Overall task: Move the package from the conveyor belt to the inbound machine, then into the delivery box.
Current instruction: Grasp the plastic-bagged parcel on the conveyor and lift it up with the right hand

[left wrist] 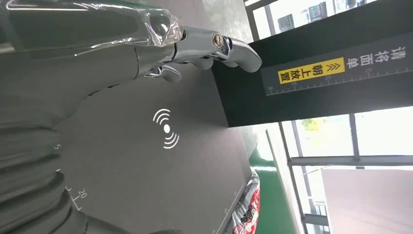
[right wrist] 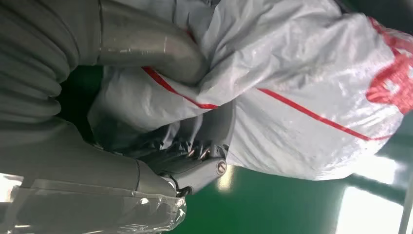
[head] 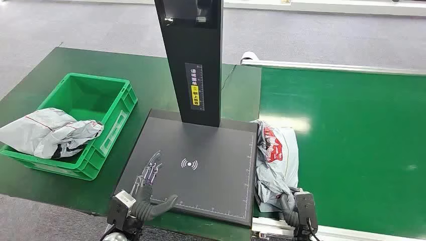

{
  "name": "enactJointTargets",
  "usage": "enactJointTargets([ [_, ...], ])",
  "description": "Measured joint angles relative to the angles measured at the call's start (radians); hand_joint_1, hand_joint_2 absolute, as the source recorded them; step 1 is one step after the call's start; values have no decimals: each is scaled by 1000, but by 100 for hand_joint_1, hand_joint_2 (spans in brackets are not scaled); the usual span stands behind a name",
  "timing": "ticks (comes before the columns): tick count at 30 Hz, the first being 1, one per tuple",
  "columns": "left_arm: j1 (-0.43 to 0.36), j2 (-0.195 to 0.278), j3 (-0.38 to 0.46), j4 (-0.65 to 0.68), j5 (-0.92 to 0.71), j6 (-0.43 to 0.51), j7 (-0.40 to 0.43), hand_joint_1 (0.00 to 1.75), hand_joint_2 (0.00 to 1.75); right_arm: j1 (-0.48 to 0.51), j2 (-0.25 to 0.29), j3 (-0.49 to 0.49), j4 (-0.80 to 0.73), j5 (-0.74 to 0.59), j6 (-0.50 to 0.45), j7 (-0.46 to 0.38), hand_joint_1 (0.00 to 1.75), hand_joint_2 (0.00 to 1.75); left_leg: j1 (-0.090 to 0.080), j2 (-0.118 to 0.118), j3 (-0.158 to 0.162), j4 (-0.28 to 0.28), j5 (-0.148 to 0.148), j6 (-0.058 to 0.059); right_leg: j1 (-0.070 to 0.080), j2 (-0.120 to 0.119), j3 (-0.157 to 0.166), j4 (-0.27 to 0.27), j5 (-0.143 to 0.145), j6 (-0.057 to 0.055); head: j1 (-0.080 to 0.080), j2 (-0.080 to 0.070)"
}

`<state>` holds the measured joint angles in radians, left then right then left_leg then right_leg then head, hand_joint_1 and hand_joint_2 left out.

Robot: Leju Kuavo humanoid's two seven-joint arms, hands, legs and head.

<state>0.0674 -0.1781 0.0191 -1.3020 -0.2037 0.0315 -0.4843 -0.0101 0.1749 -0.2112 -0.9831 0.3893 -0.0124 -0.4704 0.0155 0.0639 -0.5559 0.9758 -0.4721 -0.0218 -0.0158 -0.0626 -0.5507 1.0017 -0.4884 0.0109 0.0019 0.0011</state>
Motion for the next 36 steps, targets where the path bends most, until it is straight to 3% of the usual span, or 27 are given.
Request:
enactJointTargets([
  [17,1,-1,6,-6,-7,-2,1,0,175,107,15,65,-294,-36,11,16,175,175,0,0,-2,0,0,0,0,0,-2,0,0,0,0,0],
  [27,8,-6,24,-25,-26,-6,-1,0,175,196,8,177,-625,11,-93,5,175,175,0,0,-3,0,0,0,0,0,-2,0,0,0,0,0],
  [36,-1,-16,29,-20,-38,-10,-17,0,175,218,-26,334,-787,56,-175,-53,175,175,0,0,-2,0,0,0,0,0,-2,0,0,0,0,0],
])
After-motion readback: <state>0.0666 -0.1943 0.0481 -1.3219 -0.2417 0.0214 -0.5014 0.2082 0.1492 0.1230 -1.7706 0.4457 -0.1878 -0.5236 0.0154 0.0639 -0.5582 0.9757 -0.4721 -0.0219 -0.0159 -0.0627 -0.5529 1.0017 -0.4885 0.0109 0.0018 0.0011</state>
